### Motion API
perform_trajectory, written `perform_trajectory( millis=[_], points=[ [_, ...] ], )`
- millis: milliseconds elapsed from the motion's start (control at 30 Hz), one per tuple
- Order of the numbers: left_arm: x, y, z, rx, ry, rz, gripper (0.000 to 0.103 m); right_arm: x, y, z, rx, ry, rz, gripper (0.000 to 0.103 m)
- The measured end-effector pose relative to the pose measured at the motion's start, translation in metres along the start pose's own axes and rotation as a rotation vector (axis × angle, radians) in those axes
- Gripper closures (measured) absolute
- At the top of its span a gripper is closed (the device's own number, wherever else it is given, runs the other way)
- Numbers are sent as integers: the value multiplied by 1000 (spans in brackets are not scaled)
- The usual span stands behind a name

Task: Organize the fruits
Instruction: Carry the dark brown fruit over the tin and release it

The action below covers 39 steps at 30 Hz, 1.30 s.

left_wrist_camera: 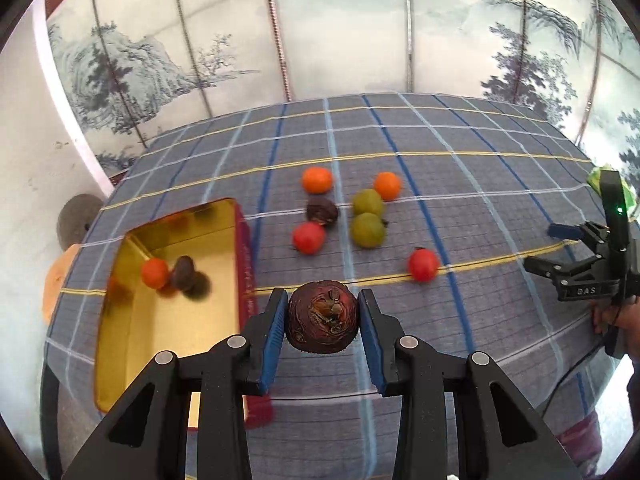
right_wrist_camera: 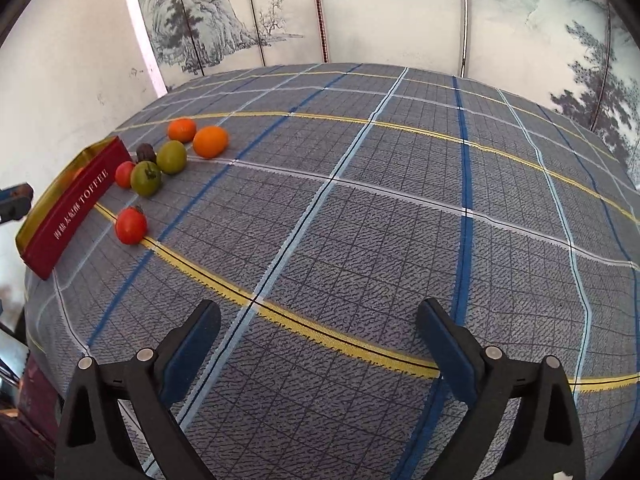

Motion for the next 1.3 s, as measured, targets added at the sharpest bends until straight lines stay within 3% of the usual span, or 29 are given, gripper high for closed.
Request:
perform_trajectory(
  millis=[500,1300],
  points=[
    [-73,17,-16,-27,-89,121,66,1,4,-2,-30,-9,-69,1],
    [-146,74,-28,-131,-162,204,66,0,6,-1,-39,-14,-95,1]
  ],
)
Point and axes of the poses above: each gripper's, at about its wrist camera, not at the fingertips, and y roughly the way its jaws point, x to its right, z to its top, the point moved 9 cm from there along y, roughly the way its jaws point, and after that the axes turned 13 degrees about -x, right-handed, at the moved point
